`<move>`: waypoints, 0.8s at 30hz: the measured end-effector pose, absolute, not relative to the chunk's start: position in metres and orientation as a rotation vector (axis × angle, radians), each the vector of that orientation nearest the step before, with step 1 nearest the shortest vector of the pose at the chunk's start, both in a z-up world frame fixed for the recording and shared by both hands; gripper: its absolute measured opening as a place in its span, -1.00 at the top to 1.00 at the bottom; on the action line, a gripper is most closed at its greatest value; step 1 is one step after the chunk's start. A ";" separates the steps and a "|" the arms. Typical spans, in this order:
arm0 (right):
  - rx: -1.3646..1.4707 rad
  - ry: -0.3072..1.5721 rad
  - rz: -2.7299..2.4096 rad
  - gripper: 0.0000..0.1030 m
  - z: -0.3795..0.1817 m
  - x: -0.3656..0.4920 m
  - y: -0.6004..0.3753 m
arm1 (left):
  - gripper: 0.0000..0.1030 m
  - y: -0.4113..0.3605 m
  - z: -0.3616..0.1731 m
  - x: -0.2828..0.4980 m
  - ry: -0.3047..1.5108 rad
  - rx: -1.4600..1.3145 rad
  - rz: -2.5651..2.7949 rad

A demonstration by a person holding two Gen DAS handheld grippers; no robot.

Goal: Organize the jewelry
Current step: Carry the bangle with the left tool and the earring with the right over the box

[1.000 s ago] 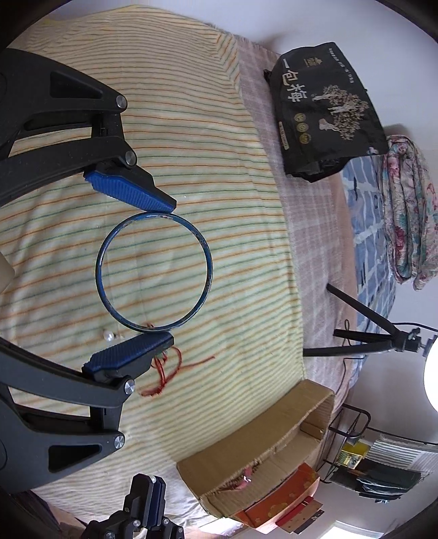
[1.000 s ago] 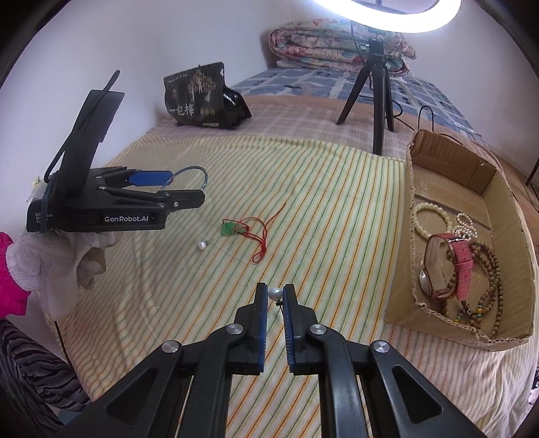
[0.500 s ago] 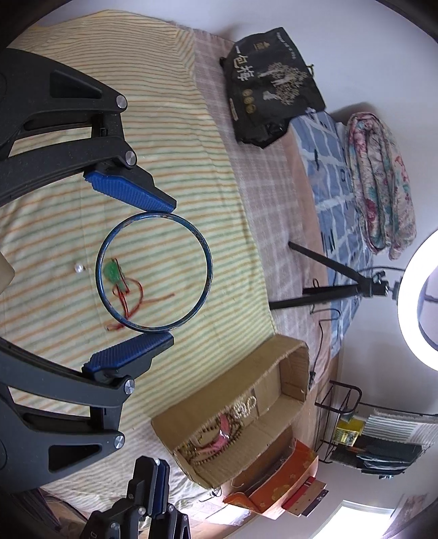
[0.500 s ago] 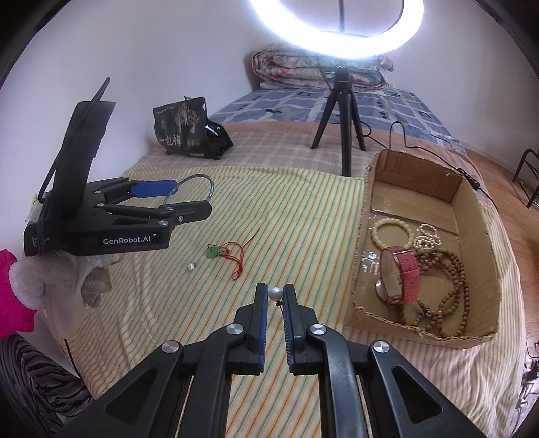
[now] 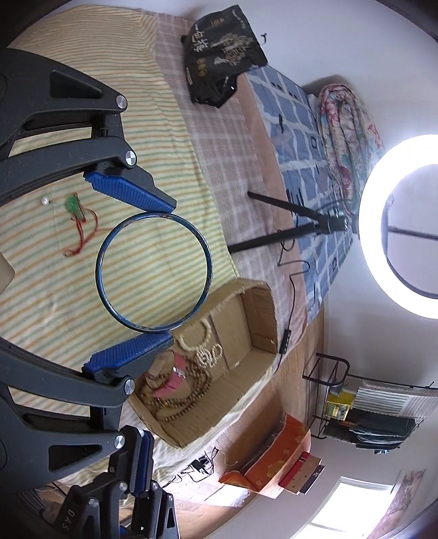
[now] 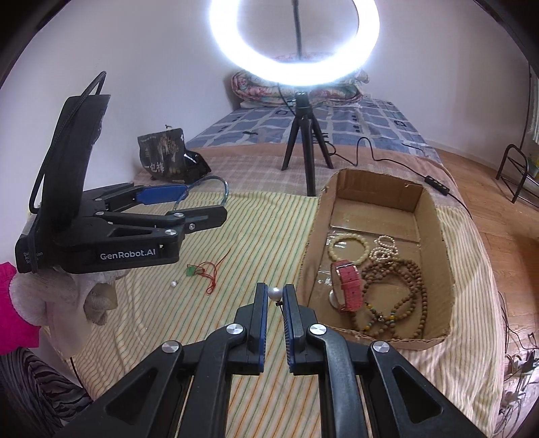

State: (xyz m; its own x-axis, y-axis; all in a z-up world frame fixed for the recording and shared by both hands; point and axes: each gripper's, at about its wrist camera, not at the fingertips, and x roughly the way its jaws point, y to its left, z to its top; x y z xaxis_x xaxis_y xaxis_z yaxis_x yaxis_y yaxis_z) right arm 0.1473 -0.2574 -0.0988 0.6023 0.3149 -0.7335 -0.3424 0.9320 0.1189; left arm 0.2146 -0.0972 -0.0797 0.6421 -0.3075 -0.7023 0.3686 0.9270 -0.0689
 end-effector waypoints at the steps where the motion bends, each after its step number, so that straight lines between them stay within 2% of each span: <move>1: -0.031 0.841 0.376 0.87 -0.098 0.147 -0.260 | -0.43 -0.102 -0.078 0.216 0.781 0.083 -0.393; 24: 0.012 0.837 0.302 0.87 -0.094 0.172 -0.319 | -0.44 -0.191 -0.085 0.282 0.789 0.039 -0.464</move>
